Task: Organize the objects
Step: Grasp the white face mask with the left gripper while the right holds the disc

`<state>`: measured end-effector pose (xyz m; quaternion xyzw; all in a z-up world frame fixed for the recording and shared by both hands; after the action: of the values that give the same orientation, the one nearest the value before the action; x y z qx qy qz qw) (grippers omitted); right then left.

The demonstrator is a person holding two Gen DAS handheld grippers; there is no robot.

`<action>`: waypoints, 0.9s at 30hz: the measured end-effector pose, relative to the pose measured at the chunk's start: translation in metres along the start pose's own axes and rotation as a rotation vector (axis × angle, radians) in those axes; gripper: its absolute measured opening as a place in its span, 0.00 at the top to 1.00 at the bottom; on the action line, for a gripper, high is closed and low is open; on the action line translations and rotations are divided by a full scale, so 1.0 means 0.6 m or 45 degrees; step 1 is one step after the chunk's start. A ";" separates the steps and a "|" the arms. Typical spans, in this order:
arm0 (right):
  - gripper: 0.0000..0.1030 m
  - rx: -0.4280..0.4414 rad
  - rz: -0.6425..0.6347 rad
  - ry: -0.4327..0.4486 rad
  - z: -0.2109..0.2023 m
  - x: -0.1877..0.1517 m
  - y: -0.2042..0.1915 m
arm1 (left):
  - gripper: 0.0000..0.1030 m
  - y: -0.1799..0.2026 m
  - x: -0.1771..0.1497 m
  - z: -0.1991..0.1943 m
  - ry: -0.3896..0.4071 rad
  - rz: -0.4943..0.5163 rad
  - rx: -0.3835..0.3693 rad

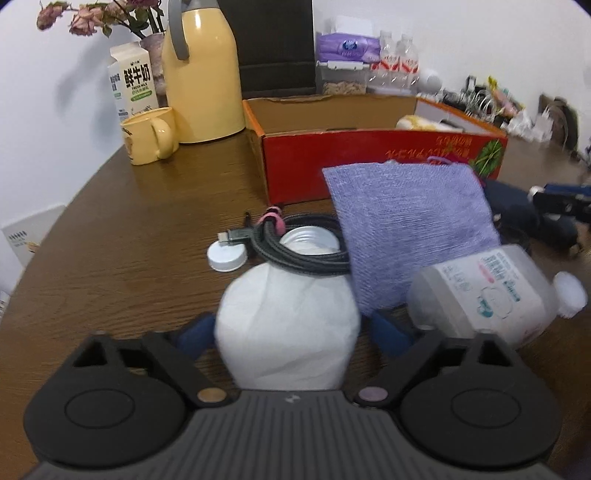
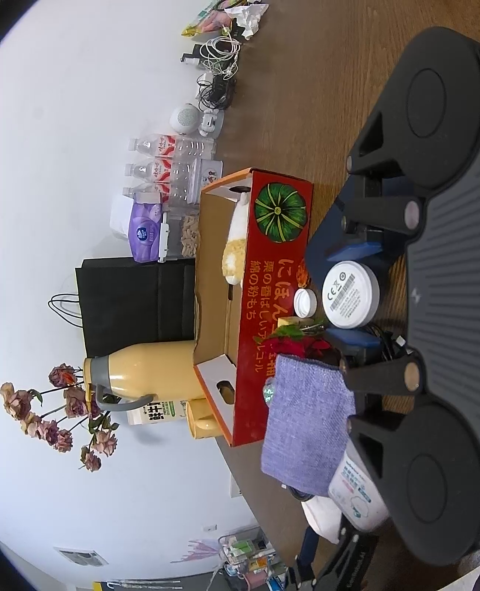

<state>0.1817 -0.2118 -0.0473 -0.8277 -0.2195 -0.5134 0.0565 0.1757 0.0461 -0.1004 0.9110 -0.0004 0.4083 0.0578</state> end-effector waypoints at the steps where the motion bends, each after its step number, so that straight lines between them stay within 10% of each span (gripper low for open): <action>1: 0.63 -0.003 0.000 -0.002 0.000 0.000 0.001 | 0.24 -0.001 0.000 -0.001 0.005 -0.006 -0.004; 27: 0.63 0.005 0.012 0.007 -0.010 -0.003 -0.005 | 0.50 -0.006 0.006 -0.074 0.059 -0.096 -0.011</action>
<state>0.1747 -0.2116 -0.0464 -0.8271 -0.2166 -0.5150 0.0612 0.1453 0.0542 -0.0690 0.9004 0.0335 0.4269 0.0769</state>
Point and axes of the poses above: each gripper's, at about its wrist camera, not at the fingertips, and z roughly the way its jaws point, y to its right, x to its top, the point moved 9 cm from there along z, roughly the way its jaws point, and after that the axes turned 11 degrees about -z, right-handed, at the moved point
